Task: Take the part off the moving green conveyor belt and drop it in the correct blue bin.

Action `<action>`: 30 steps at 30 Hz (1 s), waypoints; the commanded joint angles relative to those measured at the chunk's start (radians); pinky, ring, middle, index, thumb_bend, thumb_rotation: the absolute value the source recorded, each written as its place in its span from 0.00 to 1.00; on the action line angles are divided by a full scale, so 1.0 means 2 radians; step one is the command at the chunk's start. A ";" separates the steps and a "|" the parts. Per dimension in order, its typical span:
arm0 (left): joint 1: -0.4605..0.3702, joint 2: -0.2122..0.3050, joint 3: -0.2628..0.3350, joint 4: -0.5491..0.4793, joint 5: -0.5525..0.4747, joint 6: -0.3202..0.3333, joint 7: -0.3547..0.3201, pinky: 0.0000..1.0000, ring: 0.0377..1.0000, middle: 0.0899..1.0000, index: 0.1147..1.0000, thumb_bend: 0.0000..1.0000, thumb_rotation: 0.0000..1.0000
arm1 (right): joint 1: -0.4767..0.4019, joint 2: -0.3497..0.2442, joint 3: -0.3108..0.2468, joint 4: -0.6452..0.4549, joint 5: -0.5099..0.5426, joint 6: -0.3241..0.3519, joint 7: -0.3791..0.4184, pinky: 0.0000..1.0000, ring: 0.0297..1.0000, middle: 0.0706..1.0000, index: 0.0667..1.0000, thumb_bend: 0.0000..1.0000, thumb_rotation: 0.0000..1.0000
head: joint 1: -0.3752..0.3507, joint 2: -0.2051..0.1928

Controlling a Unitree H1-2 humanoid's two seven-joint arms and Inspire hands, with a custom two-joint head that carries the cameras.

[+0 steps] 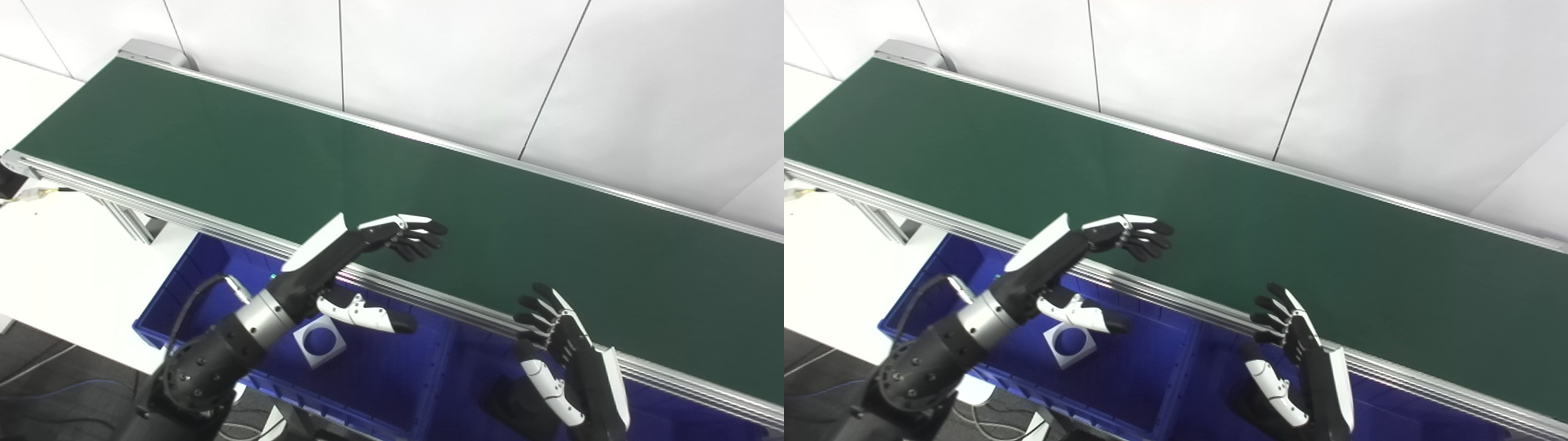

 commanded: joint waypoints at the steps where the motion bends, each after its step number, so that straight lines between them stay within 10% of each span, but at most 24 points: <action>1: -0.008 -0.015 -0.007 0.017 -0.027 -0.022 0.006 0.70 0.73 0.77 0.80 0.75 0.58 | 0.000 0.007 0.003 -0.005 -0.003 -0.029 -0.007 0.65 0.75 0.80 0.87 0.58 0.63 | -0.012 0.000; 9: -0.023 -0.044 -0.019 0.140 -0.061 -0.054 -0.003 0.68 0.73 0.78 0.82 0.66 0.58 | -0.005 0.025 0.011 0.015 -0.016 -0.033 -0.019 0.68 0.77 0.81 0.88 0.57 0.67 | -0.096 -0.001; 18: -0.030 -0.019 0.018 0.227 -0.120 -0.104 -0.025 0.70 0.75 0.79 0.82 0.69 0.59 | -0.021 0.042 0.025 0.053 -0.036 -0.041 -0.032 0.70 0.79 0.82 0.88 0.58 0.69 | -0.226 -0.015; 30: -0.040 -0.006 0.042 0.309 -0.157 -0.168 -0.058 0.73 0.76 0.78 0.82 0.67 0.54 | -0.033 0.047 0.033 0.087 -0.054 -0.057 -0.047 0.70 0.79 0.82 0.88 0.61 0.71 | -0.243 -0.016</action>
